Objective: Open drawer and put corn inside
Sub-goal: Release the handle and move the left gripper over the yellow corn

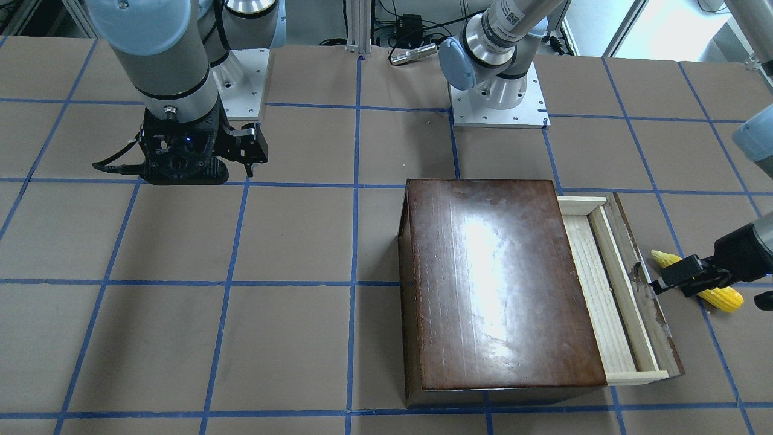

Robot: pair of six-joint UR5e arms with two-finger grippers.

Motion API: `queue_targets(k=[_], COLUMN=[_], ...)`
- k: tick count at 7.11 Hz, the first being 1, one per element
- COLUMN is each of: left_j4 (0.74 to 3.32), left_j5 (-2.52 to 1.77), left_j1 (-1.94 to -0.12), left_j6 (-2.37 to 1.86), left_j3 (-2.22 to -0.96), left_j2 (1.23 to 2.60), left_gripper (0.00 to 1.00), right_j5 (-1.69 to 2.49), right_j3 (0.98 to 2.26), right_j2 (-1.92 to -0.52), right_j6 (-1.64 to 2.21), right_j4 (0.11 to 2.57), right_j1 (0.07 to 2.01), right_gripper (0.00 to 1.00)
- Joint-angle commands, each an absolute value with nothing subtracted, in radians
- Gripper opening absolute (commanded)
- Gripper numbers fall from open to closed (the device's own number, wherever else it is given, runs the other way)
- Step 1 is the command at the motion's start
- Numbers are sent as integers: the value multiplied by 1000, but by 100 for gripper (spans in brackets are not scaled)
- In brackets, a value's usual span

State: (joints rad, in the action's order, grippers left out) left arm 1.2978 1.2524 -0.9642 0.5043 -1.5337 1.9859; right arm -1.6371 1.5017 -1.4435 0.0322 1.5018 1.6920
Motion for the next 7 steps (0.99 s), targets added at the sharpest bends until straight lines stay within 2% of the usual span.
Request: queue_targets(k=[1, 4, 7], left_j4=[1299, 1225, 1163], left_j5=[1291, 1380, 1500], left_j1=[-945, -829, -824], left_j6=[405, 338, 152], left_j3=[-1501, -1495, -1506], left_j2=[1938, 1983, 2066], left_gripper=[100, 100, 100], right_j5=[-1637, -1638, -1637], right_j3=[1502, 1502, 1502], right_j2=[-1443, -1443, -1443], right_j6=[32, 31, 31], right_j4=[1502, 1502, 1502], right_j1=[1692, 1692, 1692], right_gripper=[100, 100, 100])
